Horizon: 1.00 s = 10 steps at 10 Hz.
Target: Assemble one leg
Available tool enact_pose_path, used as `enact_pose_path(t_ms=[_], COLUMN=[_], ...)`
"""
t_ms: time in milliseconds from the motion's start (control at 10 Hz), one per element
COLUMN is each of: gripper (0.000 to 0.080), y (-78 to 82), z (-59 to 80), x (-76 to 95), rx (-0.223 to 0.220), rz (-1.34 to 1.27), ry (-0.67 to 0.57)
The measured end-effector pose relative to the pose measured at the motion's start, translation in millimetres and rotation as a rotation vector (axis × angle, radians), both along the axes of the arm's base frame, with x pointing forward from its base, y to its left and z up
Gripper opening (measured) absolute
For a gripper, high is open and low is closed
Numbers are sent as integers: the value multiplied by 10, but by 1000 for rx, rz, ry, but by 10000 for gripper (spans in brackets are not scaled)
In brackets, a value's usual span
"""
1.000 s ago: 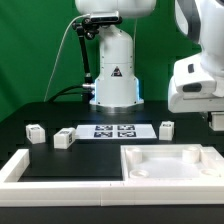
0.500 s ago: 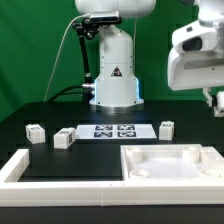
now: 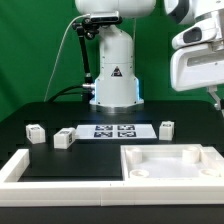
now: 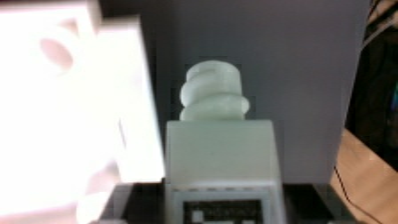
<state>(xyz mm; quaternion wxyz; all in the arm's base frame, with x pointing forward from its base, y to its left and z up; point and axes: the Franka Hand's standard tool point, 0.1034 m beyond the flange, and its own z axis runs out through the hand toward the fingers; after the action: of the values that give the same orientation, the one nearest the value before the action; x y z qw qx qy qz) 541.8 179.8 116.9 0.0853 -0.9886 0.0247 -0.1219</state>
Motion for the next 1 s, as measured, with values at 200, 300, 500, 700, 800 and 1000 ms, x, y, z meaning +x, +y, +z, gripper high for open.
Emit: enact_pose_path(t_ms=[200,300,500,700,800,1000], gripper=[287,287,287,287,287,287], y=[-94,-119,-59,-65,-70,-201], z=[63,130,55,3,-22,-72], x=[179,238,182,166,170,359], rx=[11,19,44,31,21,-81], rz=[13,13,-16,-1,15,146], ry=[-157,-239,-357,-321,-320,-361])
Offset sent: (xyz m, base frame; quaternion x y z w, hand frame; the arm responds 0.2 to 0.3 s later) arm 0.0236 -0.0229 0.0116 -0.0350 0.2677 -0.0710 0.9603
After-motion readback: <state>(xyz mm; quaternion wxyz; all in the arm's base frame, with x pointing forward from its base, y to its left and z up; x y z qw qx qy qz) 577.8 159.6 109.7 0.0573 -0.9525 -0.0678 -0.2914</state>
